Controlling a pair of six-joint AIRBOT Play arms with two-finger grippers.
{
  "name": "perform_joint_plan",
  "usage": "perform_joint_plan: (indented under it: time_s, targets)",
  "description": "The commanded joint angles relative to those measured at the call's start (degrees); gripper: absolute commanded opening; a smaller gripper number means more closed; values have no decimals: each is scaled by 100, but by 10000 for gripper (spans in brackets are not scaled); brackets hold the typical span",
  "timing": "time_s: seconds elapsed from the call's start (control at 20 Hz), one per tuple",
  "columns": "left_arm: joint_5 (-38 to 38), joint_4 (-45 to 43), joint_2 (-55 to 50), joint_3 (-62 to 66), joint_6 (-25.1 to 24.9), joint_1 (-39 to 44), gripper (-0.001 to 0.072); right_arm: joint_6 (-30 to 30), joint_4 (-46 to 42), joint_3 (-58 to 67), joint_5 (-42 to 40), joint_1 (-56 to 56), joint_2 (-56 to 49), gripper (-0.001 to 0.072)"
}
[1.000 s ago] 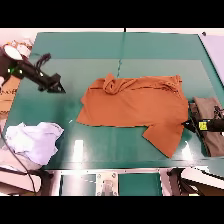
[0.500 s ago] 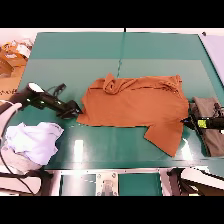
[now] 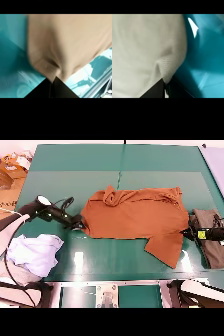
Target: Fold the shirts.
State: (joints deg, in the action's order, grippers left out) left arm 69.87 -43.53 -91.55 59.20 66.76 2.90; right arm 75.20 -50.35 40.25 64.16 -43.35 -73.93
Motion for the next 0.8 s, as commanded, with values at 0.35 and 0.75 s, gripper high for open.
perform_joint_plan:
  time_s: [0.35,0.75]
  targets:
    - [516,-791,2688,3436,544,-11,18,-17,1091,3353,678,640,2017,21]
    - [-752,-861,4345,5960,734,-11,20,590,1047,6203,-807,643,3657,20]
